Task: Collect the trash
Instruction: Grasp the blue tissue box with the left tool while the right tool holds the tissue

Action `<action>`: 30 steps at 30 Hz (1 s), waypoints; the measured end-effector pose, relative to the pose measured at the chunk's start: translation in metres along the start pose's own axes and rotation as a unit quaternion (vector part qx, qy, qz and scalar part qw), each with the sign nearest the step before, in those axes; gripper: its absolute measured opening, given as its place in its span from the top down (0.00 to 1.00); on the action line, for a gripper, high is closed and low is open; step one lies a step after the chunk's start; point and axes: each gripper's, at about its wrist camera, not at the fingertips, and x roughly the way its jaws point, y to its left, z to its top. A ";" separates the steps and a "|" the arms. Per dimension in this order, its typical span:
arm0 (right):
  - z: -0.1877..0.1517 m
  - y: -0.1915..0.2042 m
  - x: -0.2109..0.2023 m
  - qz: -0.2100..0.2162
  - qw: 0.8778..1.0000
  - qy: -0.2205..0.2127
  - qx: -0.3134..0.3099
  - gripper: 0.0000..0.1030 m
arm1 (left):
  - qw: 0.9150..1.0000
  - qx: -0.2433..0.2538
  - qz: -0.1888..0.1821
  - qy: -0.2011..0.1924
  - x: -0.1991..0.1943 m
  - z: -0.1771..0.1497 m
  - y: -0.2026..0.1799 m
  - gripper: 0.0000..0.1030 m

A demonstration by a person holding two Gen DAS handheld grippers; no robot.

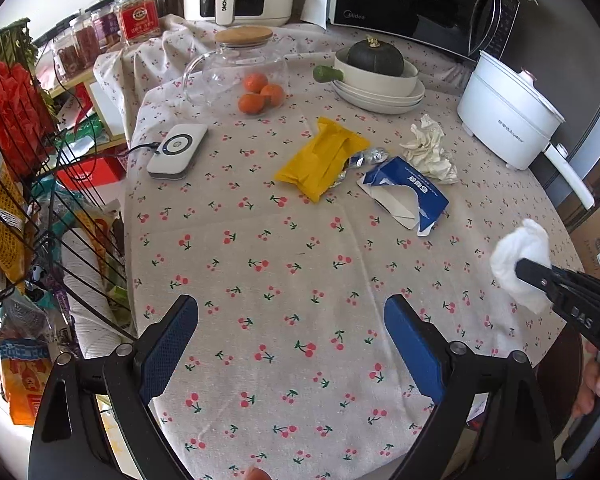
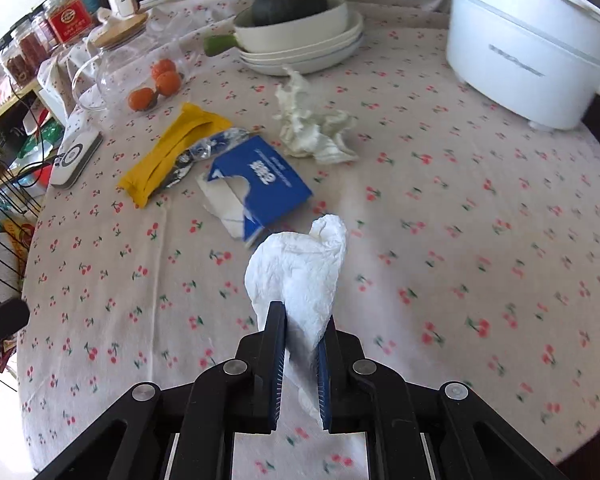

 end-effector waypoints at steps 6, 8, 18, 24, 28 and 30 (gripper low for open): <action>-0.038 -0.051 -0.049 -0.009 0.999 -0.019 0.031 0.89 | 0.999 0.028 -0.039 0.007 0.014 0.008 -0.046 0.07; -0.047 -0.070 -0.054 -0.008 0.999 -0.017 0.050 0.89 | 0.998 0.057 -0.040 0.005 0.023 0.015 -0.065 0.07; -0.052 -0.126 -0.084 0.011 0.994 -0.034 0.103 0.89 | 0.997 -0.054 -0.040 0.048 0.100 0.076 -0.116 0.14; -0.058 -0.144 -0.078 0.006 0.993 -0.023 0.112 0.89 | 0.994 -0.098 0.021 0.033 0.136 0.092 -0.146 0.14; -0.059 -0.151 -0.079 0.007 0.992 -0.024 0.120 0.89 | 0.994 -0.091 0.047 0.030 0.154 0.095 -0.153 0.20; -0.059 -0.151 -0.080 0.007 0.992 -0.024 0.120 0.89 | 0.994 -0.085 0.048 0.039 0.161 0.094 -0.151 0.30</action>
